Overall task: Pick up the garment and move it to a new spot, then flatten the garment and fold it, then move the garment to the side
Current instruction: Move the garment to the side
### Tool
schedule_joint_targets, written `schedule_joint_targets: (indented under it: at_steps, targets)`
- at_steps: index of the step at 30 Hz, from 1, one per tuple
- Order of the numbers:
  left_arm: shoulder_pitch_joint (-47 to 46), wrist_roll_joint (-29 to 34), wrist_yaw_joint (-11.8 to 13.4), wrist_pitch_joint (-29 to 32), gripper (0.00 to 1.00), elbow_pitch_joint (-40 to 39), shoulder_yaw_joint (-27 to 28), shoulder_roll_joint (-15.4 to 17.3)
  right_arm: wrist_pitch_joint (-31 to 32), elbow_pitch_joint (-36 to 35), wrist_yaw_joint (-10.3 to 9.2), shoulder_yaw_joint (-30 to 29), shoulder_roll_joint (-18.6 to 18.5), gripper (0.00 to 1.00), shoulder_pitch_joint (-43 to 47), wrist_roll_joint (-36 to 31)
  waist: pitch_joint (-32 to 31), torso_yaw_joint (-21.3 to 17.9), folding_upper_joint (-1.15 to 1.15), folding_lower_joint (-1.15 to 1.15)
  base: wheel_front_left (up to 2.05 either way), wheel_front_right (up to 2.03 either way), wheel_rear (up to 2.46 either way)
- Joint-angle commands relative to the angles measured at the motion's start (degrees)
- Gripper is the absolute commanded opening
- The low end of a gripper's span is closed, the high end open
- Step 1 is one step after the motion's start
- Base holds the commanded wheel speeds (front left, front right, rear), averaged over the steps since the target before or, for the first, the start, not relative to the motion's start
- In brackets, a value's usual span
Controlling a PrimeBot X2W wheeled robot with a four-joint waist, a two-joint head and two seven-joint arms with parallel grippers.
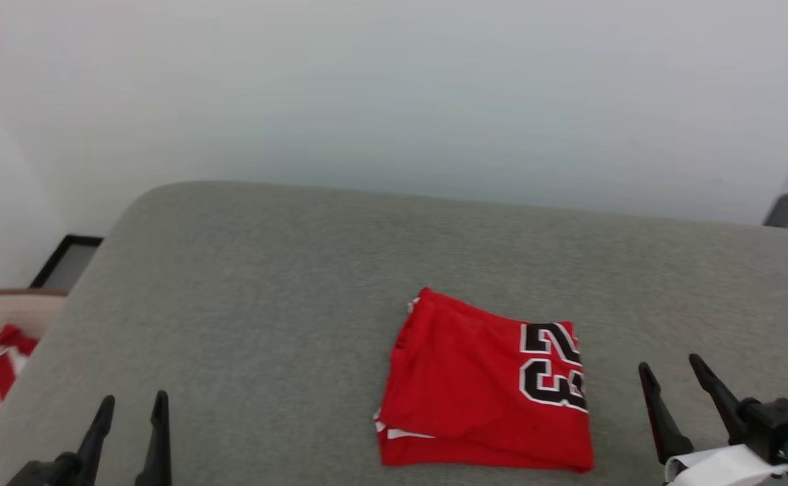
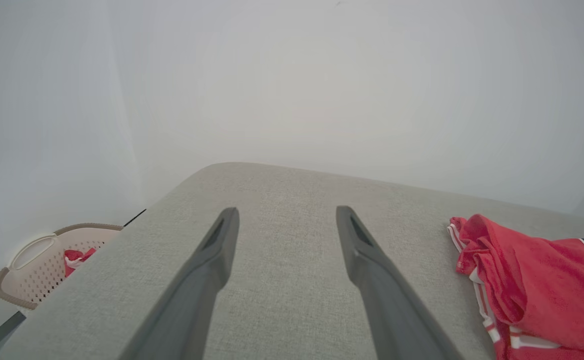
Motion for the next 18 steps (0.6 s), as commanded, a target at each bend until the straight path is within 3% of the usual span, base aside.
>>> schedule_joint_targets:
  at_steps: [1, 10, 18]
  targets:
    - [-0.7, 0.3, -0.2, 0.1, 1.0, 0.1, -0.2, 0.1, 0.3, 0.4, -0.04, 0.6, -0.1, 1.0, -0.9, 0.3, 0.5, 3.6, 0.0, 0.0, 0.0, 0.0, 0.0]
    - [-1.7, -0.5, -0.2, 0.2, 1.0, 1.4, -2.7, -0.5, 7.6, 4.9, -0.05, 1.8, -1.4, 1.0, -4.1, 2.5, 1.5, 8.5, 0.0, 0.0, 0.0, 0.0, 0.0]
    - [-3.4, -1.1, -0.2, -0.1, 1.0, 2.0, -3.9, -1.4, 21.2, 6.9, -0.05, 0.2, -3.1, 1.0, -7.9, 3.4, 5.9, 10.3, 0.0, 0.0, 0.0, 0.0, 0.0]
